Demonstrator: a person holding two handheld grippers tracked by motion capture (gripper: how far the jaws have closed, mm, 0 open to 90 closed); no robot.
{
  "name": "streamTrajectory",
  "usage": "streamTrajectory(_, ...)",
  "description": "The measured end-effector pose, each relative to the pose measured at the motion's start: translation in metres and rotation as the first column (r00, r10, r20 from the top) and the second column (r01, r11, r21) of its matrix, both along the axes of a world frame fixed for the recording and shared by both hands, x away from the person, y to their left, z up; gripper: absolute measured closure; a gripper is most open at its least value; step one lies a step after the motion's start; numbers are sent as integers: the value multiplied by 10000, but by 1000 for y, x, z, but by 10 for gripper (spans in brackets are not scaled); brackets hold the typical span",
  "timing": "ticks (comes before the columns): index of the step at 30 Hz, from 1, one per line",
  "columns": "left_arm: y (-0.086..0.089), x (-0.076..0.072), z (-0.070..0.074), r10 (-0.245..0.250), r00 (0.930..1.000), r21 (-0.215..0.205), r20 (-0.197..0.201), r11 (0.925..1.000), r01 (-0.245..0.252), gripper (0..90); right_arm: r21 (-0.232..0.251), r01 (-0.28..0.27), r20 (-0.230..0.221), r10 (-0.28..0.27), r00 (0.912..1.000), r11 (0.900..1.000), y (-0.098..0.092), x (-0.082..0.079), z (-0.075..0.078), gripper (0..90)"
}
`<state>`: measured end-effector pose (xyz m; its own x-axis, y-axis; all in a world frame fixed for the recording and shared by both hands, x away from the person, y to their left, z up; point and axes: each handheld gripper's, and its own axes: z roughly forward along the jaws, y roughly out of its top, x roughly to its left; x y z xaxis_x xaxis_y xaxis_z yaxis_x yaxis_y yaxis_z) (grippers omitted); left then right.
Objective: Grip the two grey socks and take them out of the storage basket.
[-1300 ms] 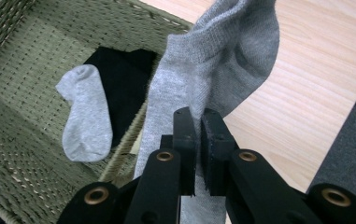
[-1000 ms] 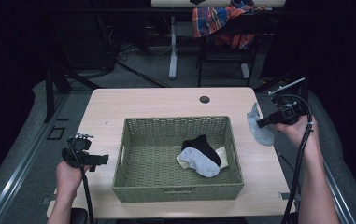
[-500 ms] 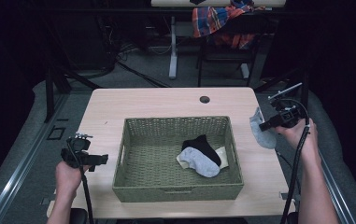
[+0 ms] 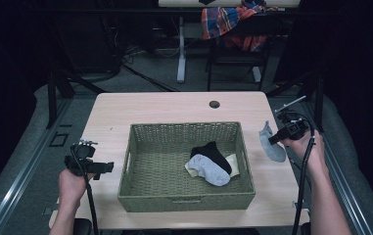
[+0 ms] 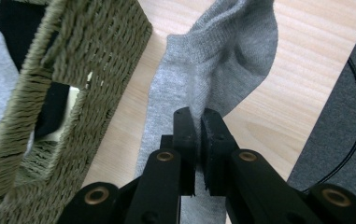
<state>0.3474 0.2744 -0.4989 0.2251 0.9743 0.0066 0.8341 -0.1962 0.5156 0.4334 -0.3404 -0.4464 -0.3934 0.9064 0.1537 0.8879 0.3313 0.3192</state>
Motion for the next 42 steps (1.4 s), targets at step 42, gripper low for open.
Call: streamTrajectory(42,-2,0,-1,-28,10000,22,-25,10000,28,0,-402,-157,-1057,113,9943,9991,15,20,-80,822)
